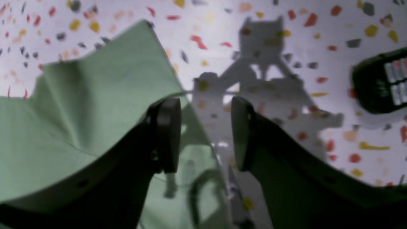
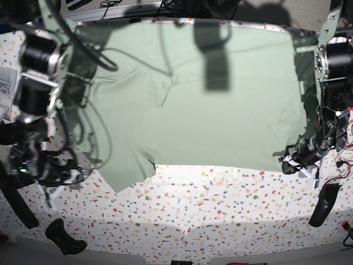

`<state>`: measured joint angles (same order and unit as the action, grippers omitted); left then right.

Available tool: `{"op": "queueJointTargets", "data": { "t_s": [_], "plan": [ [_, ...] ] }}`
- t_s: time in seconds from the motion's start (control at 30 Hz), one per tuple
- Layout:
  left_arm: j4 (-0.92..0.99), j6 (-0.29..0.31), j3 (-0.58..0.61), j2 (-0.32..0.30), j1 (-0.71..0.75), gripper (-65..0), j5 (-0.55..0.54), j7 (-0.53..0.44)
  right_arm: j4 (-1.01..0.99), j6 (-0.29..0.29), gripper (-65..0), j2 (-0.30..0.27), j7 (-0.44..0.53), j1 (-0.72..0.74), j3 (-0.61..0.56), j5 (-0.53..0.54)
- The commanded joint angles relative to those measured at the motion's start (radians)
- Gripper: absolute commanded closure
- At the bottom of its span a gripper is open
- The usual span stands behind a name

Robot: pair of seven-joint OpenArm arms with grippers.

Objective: Fold the T-shirt properly
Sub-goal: 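Lower the right gripper and grasp the other hem corner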

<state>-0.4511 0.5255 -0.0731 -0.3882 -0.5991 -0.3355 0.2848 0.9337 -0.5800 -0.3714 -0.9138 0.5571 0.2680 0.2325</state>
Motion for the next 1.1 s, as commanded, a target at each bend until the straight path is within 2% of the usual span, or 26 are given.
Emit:
{"op": "queueJointTargets", "data": {
  "t_s": [0.0,0.2,0.33,0.47,0.67,0.9,1.07],
  "plan": [
    [-0.015,0.006,-0.003,-0.014,-0.035,0.0,-0.013,-0.024,-0.02,-0.027,-25.2,-0.031,0.008,0.044,0.003,0.025],
    [-0.015,0.006,-0.003,-0.014,-0.035,0.0,-0.013,-0.024,-0.208,-0.115,-25.2,-0.1,0.008,0.071,0.0,0.104],
    [-0.015,0.006,-0.003,-0.014,-0.035,0.0,-0.013,-0.024,-0.267,-0.118,-25.2,-0.102,0.029,0.071,0.0,0.145],
    [-0.015,0.006,-0.003,-0.014,-0.035,0.0,-0.013,-0.024,-0.303,-0.118,-25.2,-0.101,0.099,0.065,0.0,0.085],
    [-0.015,0.006,-0.003,-0.014,-0.035,0.0,-0.013,-0.025,-0.312,-0.118,-25.2,-0.072,0.192,0.004,0.0,0.051],
    [-0.015,0.006,-0.003,-0.014,-0.035,0.0,-0.013,-0.025,-0.312,-0.118,-25.2,-0.009,0.195,-0.011,0.0,0.047],
    [-0.015,0.006,-0.003,-0.014,-0.035,0.0,-0.013,-0.025,-0.312,-0.118,-24.4,0.015,0.174,-0.009,0.0,0.047]
  ]
}}
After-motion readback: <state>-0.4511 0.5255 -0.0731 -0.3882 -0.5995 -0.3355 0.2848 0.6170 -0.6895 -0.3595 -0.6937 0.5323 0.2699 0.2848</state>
